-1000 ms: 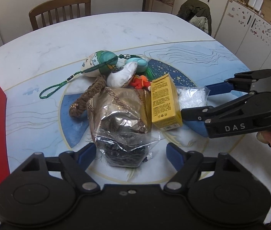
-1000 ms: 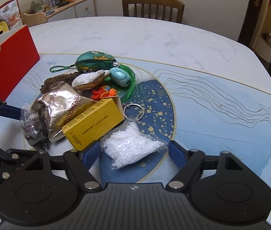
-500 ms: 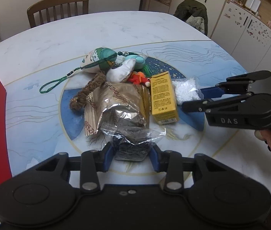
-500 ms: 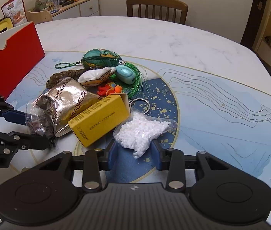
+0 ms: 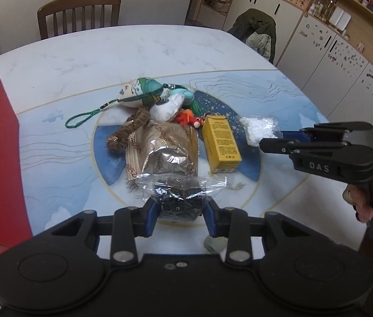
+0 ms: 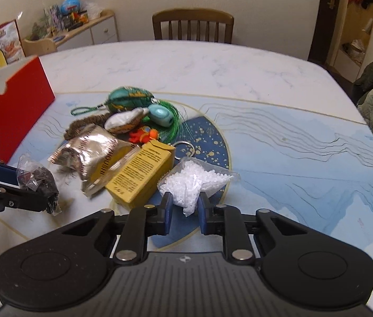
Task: Organize objects
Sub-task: 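Carry both bags over the cardboard box and lower them inside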
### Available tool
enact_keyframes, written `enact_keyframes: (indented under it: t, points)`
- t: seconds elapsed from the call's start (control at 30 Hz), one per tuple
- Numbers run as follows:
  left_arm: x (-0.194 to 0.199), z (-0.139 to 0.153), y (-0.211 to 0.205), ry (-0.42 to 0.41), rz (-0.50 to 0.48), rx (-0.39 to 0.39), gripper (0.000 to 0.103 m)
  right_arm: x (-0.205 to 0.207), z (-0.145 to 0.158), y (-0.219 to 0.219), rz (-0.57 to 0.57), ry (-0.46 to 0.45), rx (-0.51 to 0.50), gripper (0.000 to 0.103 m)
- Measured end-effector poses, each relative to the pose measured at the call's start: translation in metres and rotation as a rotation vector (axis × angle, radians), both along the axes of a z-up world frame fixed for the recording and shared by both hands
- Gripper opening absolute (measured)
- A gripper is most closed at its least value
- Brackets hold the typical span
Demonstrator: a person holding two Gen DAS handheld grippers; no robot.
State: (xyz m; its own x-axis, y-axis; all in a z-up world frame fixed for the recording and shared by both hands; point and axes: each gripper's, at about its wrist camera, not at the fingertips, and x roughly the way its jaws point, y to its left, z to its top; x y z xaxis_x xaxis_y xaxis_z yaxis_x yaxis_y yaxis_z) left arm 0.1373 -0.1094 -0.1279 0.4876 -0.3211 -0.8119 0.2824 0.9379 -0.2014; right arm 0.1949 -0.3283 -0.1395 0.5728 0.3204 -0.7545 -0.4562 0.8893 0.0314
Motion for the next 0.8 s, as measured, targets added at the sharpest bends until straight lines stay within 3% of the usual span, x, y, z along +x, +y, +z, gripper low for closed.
enact_keyframes:
  t: [0.4, 0.8]
  points:
    - [-0.018, 0.054, 0.042, -0.041, 0.029, -0.036, 0.035, -0.048, 0.071, 0.027, 0.032, -0.102, 0.138, 0.019]
    - [-0.028, 0.091, 0.123, -0.037, 0.157, -0.044, 0.035, -0.074, 0.116, 0.116, 0.197, -0.126, 0.235, 0.019]
